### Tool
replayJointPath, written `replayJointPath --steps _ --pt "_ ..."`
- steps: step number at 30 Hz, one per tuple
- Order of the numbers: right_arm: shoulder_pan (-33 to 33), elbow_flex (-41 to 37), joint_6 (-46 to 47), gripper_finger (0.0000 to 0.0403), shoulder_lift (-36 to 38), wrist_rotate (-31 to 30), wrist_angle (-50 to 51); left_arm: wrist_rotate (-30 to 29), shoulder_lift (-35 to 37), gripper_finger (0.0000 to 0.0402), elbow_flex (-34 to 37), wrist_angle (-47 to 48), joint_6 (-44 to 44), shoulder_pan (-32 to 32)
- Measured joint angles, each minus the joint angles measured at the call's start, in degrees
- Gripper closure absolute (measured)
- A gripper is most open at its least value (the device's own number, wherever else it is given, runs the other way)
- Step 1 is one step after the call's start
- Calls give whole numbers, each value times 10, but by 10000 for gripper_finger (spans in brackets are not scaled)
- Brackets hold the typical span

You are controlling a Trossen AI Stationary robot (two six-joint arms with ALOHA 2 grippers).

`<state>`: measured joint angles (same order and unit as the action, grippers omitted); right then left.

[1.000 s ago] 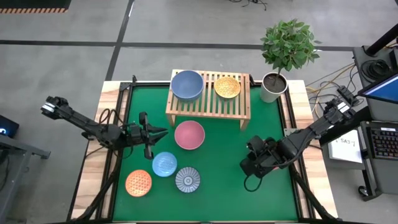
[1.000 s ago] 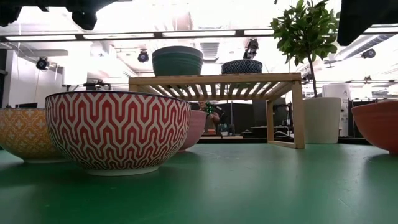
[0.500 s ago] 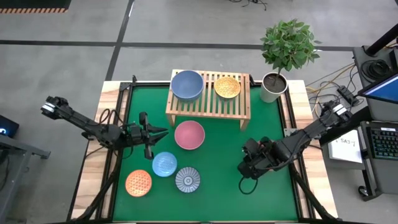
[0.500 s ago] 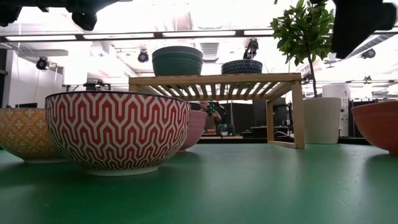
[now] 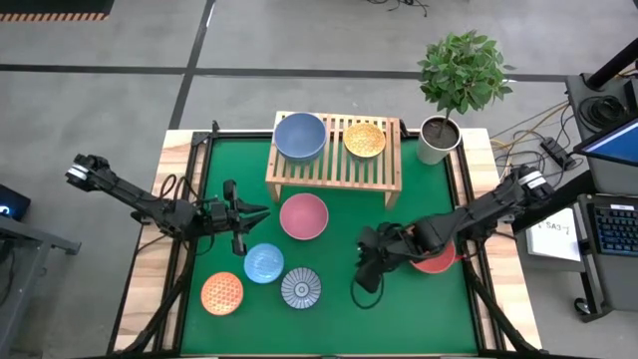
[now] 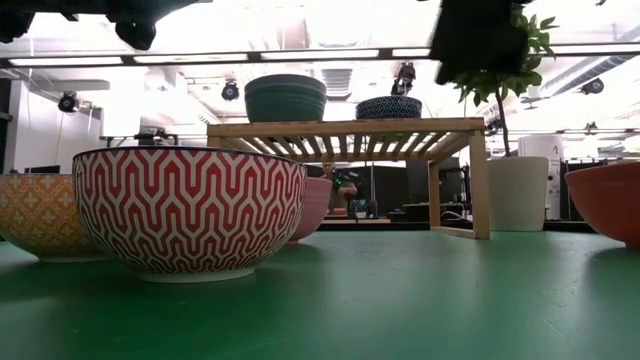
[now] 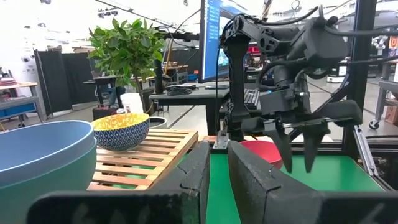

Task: Place and stack bowls onto a shelf
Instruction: Stack the blue patterned bowl on top of the yellow patterned bowl on the shelf

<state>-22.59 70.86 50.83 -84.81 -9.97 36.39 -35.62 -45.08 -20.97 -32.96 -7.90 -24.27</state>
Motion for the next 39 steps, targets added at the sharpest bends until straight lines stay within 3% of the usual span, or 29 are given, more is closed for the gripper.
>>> replayJointPath --steps 8,14,19,39 --pt "26 120 -52 279 -111 31 18 0 0 361 0 0 0 0" --pt "52 232 -44 289 -204 66 101 0 0 361 0 0 0 0" --pt "67 293 -56 300 -261 90 109 0 0 361 0 0 0 0" --pt "73 413 -119 307 -396 97 120 0 1 361 0 0 -4 0"
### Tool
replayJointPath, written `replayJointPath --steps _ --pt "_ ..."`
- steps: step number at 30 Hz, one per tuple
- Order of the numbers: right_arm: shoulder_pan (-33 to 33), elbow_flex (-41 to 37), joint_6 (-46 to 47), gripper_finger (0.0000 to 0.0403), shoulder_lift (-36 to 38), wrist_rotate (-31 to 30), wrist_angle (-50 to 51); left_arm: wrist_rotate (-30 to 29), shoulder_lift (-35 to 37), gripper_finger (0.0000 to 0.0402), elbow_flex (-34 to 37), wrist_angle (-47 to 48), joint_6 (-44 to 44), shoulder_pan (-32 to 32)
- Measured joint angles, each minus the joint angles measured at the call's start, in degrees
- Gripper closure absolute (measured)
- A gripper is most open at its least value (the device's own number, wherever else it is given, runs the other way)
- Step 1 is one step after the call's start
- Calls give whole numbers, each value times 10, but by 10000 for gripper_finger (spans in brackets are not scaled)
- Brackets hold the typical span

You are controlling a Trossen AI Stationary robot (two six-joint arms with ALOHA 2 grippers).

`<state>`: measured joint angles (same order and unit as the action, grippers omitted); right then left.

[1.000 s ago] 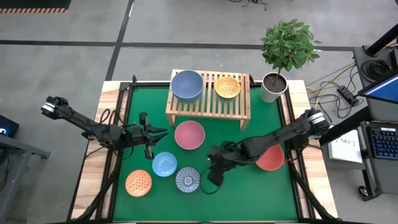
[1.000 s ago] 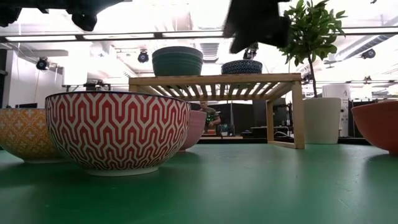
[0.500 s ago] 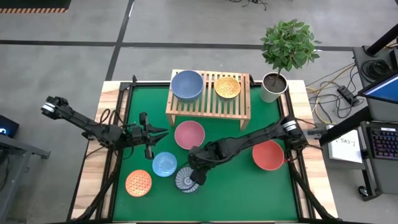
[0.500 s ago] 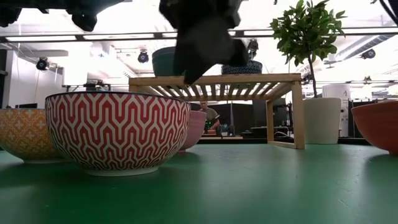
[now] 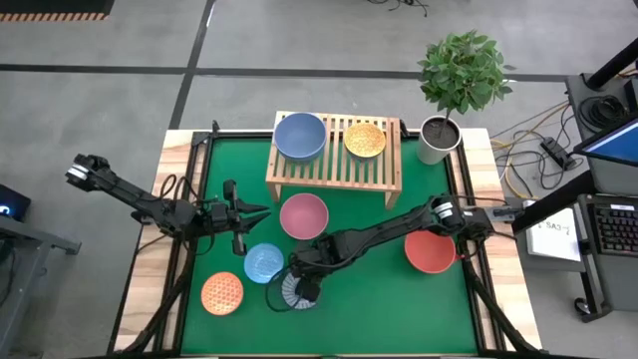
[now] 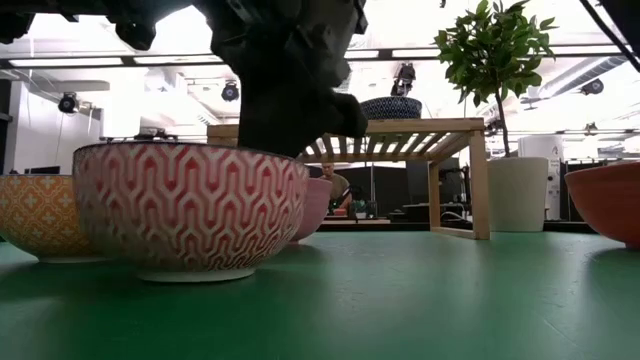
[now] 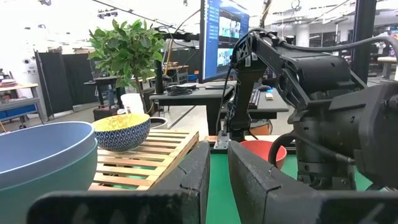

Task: Place and stack bowls onto a shelf
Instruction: Stack the blue patterned bowl on top of the yellow patterned bowl on the shelf

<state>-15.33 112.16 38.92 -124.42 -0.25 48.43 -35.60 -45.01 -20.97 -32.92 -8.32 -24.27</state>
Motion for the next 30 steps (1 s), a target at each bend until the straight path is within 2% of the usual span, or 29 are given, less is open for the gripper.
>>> replayJointPath --steps 7,15,24,27,30 --pt "0 -1 4 307 0 -25 15 0 0 361 0 1 0 0" --pt "0 -2 0 307 3 -28 13 0 0 361 0 5 0 0" --pt "0 -48 -4 308 3 -28 -47 0 0 361 0 5 0 0" --pt "0 -50 -5 321 3 -28 -48 0 0 361 0 4 0 0" --pt "0 -50 -7 363 3 -24 -49 0 0 361 0 4 0 0"
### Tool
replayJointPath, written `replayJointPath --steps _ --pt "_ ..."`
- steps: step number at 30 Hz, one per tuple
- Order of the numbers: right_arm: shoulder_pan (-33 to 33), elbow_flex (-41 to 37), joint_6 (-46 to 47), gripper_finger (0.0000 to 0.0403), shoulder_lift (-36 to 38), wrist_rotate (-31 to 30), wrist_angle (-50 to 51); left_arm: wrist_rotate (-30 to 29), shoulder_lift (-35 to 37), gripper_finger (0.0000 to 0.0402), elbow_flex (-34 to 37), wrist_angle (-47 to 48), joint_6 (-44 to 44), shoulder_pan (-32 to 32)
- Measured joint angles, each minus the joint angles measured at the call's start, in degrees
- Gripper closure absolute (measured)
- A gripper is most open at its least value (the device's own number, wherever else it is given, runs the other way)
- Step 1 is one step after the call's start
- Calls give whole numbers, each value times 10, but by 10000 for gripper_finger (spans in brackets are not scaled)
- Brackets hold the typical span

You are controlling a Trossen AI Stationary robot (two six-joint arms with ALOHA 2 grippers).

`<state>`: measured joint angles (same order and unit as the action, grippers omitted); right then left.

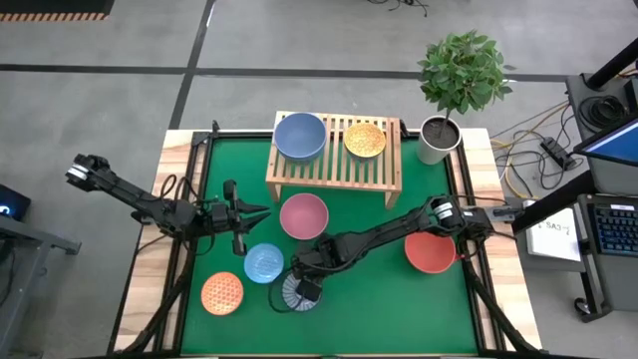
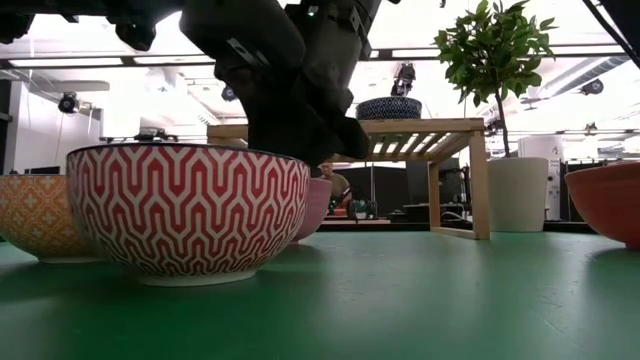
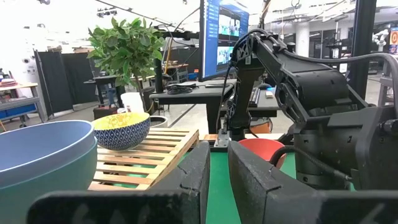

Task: Place and stack bowls onto a shelf
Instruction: Stack the blue patterned bowl on top of the yellow patterned bowl on the shelf

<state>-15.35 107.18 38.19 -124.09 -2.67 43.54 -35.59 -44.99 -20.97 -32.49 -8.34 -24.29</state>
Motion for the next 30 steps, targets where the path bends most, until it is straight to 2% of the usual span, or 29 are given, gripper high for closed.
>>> replayJointPath --steps 2,9,18,24,30 --pt "0 0 -7 385 1 5 0 0 1 361 0 0 0 0" --pt "0 -1 -18 391 22 30 3 0 2 361 0 0 0 0" --pt "19 -1 -17 393 137 72 41 0 4 361 0 -3 0 0" --pt "81 -1 -8 393 234 72 106 0 5 361 0 -12 0 0" --pt "185 0 -7 392 320 72 192 0 5 361 0 -12 0 0"
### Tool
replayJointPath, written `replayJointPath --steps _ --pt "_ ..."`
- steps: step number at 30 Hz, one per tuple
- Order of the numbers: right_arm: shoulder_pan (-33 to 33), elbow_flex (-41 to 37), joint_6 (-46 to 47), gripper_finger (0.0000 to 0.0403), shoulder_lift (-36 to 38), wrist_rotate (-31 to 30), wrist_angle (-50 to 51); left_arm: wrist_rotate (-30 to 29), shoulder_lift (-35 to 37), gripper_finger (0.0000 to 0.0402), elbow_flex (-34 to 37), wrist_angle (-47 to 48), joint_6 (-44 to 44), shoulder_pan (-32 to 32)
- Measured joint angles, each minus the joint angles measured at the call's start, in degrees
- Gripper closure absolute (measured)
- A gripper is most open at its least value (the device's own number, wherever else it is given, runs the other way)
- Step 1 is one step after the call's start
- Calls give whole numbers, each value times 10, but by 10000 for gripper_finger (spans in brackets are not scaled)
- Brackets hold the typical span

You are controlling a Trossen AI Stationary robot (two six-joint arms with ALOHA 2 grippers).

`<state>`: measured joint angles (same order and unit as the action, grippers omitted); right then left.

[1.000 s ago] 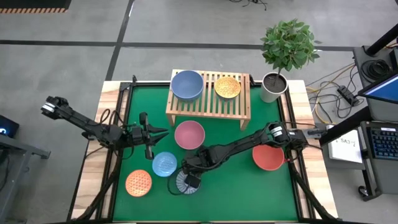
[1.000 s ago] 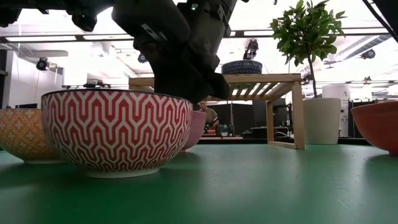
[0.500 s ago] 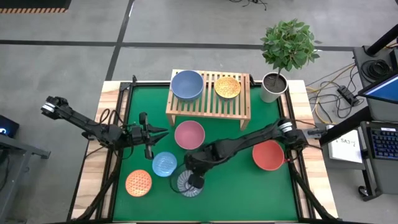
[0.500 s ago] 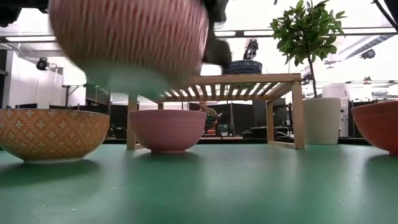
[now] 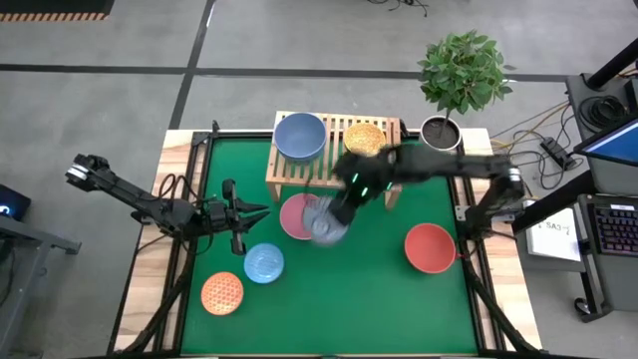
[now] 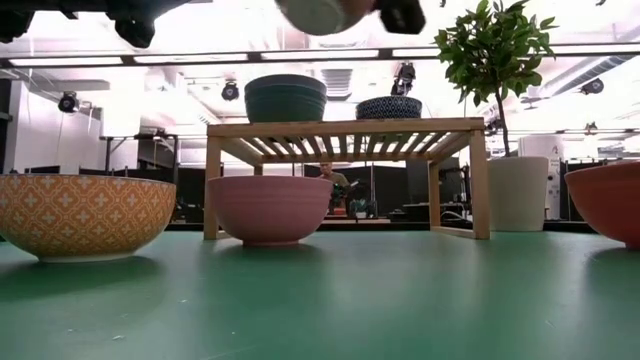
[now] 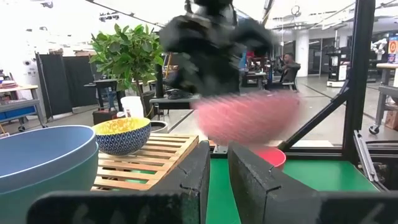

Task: Place and stack bowls onto a shelf
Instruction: Stack the blue patterned bowl on top of the yellow patterned bowl on the shelf

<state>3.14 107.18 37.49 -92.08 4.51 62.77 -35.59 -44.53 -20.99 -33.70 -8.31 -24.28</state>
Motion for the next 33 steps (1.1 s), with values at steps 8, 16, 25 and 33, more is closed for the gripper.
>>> replayJointPath --steps 8,16,25,33 --pt "169 0 -11 391 81 -14 74 0 0 361 0 0 -1 0" --pt "305 0 -60 390 82 -19 110 0 0 361 0 -1 -2 0" --pt "365 0 -91 390 47 6 123 0 0 361 0 -1 -3 0" --pt "367 0 -103 390 18 17 123 0 0 361 0 1 -5 0"
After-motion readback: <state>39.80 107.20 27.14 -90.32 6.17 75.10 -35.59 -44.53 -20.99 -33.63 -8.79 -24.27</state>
